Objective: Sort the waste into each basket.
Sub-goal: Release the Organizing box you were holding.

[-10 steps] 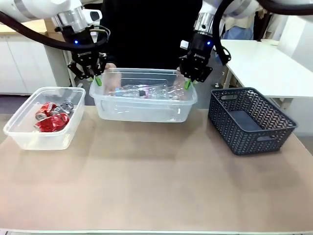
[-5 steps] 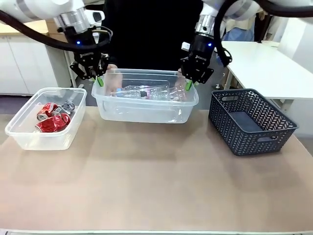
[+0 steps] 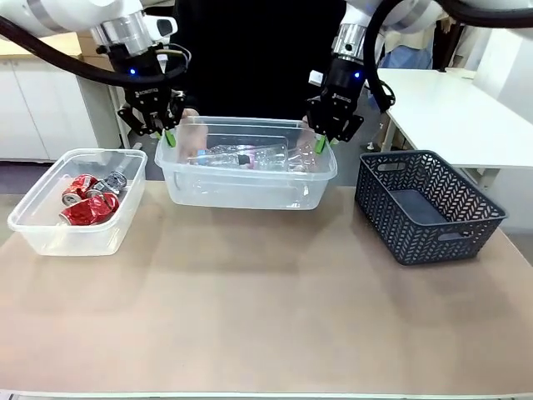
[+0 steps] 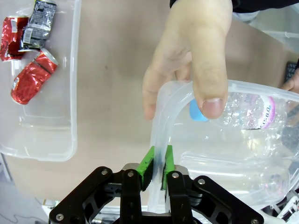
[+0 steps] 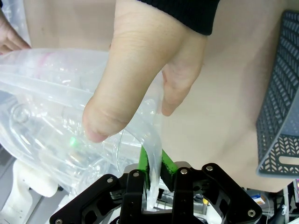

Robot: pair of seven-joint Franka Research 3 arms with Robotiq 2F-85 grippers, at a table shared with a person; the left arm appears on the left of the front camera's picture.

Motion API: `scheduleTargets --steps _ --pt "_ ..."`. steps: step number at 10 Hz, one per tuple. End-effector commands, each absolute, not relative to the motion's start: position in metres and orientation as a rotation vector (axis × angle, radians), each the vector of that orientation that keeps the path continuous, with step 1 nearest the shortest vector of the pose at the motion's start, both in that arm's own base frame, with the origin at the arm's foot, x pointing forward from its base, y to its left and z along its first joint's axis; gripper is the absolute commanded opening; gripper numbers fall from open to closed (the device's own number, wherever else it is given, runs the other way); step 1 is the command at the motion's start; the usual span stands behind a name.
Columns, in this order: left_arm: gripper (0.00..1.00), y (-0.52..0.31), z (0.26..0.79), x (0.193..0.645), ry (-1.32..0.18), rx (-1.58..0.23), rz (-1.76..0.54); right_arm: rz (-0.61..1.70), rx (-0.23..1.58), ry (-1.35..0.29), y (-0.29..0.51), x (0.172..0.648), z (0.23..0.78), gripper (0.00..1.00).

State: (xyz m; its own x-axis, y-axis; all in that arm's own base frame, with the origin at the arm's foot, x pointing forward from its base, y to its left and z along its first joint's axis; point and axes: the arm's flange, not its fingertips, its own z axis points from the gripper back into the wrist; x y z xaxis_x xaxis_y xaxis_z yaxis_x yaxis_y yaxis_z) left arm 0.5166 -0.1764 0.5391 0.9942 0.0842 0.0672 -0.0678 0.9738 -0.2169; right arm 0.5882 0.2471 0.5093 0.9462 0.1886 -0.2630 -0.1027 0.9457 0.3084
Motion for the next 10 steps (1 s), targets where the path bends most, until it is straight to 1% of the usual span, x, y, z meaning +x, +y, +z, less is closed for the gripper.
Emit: scheduleTargets --steps 1,2,3,5,6,7,10 --pt "0.64 -0.177 0.544 0.513 -0.090 -0.209 0.063 0.138 0.333 0.183 0.237 0.577 0.524 0.63" --pt "0.79 -0.175 0.549 0.508 -0.109 -0.213 0.071 0.124 0.369 0.109 0.228 0.564 0.537 0.98" --pt "1.00 -0.172 0.557 0.499 -0.143 -0.211 0.076 0.136 0.404 0.049 0.220 0.552 0.550 1.00" --pt "1.00 -0.166 0.574 0.475 -0.247 -0.230 0.081 0.145 0.424 -0.092 0.206 0.530 0.571 1.00" --pt "0.98 -0.166 0.578 0.468 -0.281 -0.242 0.077 0.172 0.440 -0.129 0.203 0.523 0.573 0.98" --pt "1.00 -0.164 0.578 0.466 -0.293 -0.251 0.087 0.202 0.442 -0.166 0.201 0.515 0.573 1.00" --pt "1.00 -0.158 0.574 0.471 -0.304 -0.353 0.087 0.241 0.407 -0.258 0.192 0.500 0.558 1.00"
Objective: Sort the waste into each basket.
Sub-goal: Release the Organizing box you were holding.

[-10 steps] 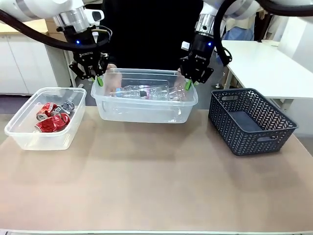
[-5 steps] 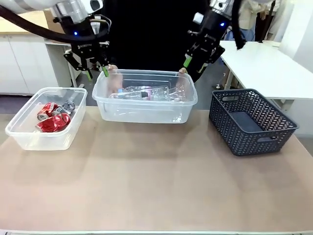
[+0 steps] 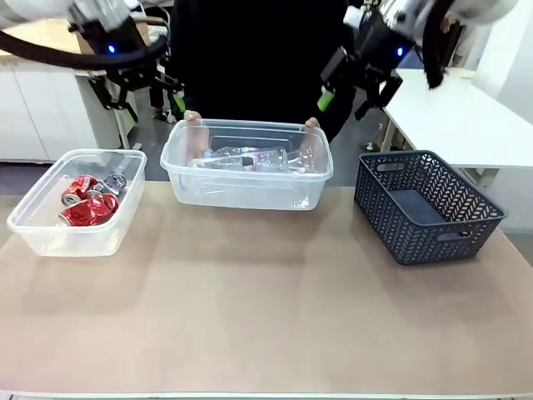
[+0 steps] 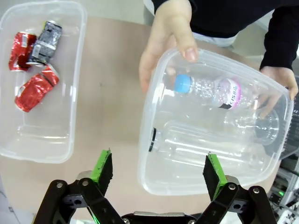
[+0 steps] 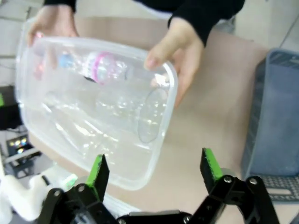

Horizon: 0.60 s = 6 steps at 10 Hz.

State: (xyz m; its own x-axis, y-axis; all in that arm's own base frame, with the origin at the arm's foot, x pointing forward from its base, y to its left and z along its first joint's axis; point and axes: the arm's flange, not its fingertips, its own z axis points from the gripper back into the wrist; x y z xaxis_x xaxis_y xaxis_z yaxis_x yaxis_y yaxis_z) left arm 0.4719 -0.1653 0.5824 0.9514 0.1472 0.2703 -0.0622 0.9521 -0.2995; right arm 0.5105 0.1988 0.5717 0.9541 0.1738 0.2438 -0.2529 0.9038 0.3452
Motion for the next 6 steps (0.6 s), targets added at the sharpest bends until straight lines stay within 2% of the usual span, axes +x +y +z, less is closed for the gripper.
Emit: scheduleTargets --steps 1,2,6 --pt "1.00 -0.157 0.572 0.472 -0.293 -0.386 0.074 0.230 0.393 -0.284 0.191 0.501 0.551 1.00" --pt "1.00 -0.165 0.582 0.472 -0.295 -0.293 0.108 0.222 0.383 -0.210 0.199 0.511 0.572 1.00" --pt "1.00 -0.165 0.582 0.472 -0.295 -0.293 0.108 0.222 0.383 -0.210 0.199 0.511 0.572 1.00"
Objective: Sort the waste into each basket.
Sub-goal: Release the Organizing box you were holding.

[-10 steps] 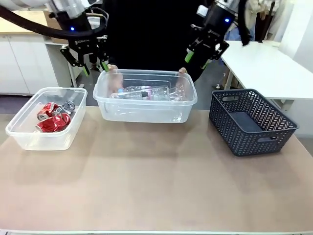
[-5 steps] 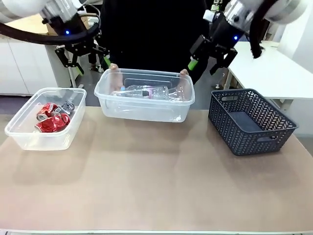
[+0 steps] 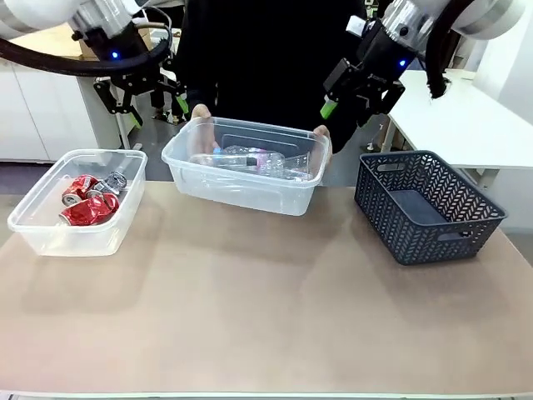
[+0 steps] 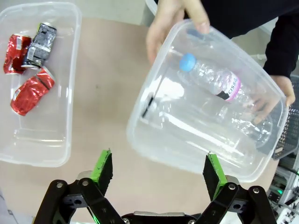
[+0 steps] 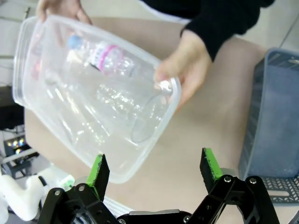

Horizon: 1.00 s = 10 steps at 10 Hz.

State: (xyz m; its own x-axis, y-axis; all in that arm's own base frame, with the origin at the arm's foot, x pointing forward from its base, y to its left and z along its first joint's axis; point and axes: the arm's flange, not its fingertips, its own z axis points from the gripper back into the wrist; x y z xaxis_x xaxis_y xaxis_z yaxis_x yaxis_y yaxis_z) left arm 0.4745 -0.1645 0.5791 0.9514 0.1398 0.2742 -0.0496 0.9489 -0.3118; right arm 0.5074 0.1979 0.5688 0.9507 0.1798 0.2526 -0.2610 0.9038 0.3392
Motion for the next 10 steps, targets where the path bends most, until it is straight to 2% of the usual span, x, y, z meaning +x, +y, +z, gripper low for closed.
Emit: scheduleTargets --steps 1,5,7,10 --pt "1.00 -0.165 0.582 0.472 -0.295 -0.293 0.108 0.222 0.383 -0.210 0.199 0.511 0.572 1.00" --pt "1.00 -0.165 0.579 0.475 -0.299 -0.307 0.098 0.230 0.379 -0.217 0.198 0.508 0.568 1.00" --pt "1.00 -0.159 0.605 0.437 -0.228 -0.434 -0.049 0.245 0.596 -0.242 0.169 0.446 0.610 1.00" --pt "1.00 -0.120 0.620 0.356 -0.159 -0.757 -0.211 0.161 0.965 -0.240 0.116 0.365 0.653 1.00"
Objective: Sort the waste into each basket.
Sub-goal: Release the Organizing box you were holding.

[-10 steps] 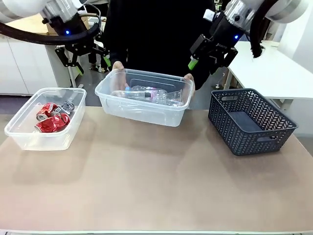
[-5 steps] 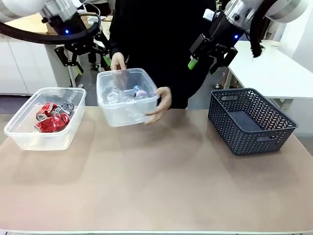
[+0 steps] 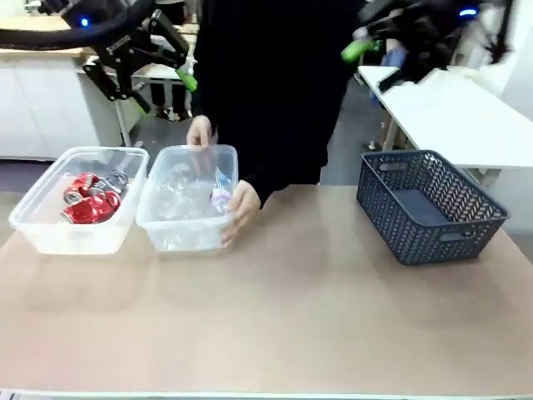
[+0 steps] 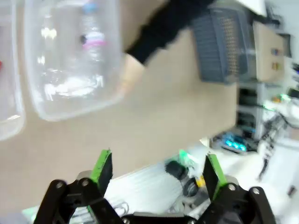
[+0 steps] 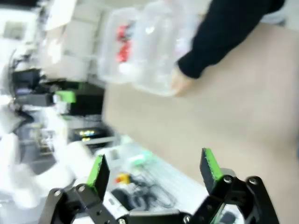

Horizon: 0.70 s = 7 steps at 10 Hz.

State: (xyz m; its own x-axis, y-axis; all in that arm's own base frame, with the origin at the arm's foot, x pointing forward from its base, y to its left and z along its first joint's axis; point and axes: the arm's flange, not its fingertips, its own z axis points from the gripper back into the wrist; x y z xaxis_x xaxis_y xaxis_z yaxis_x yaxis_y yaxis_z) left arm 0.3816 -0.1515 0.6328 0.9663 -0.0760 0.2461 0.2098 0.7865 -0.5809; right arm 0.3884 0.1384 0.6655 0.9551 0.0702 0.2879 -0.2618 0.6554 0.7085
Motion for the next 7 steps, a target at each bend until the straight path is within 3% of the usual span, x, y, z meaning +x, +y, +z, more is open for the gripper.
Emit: scheduleTargets --steps 1,4,7 --pt "1.00 -0.104 0.621 0.330 -0.174 -0.865 -0.263 0.090 1.067 -0.265 0.095 0.340 0.666 1.00" --pt "1.00 -0.063 0.606 0.296 -0.240 -1.058 -0.255 -0.097 1.316 -0.332 0.021 0.299 0.660 1.00" --pt "1.00 -0.013 0.570 0.303 -0.262 -1.303 -0.105 -0.317 1.333 -0.390 -0.042 0.295 0.616 1.00"
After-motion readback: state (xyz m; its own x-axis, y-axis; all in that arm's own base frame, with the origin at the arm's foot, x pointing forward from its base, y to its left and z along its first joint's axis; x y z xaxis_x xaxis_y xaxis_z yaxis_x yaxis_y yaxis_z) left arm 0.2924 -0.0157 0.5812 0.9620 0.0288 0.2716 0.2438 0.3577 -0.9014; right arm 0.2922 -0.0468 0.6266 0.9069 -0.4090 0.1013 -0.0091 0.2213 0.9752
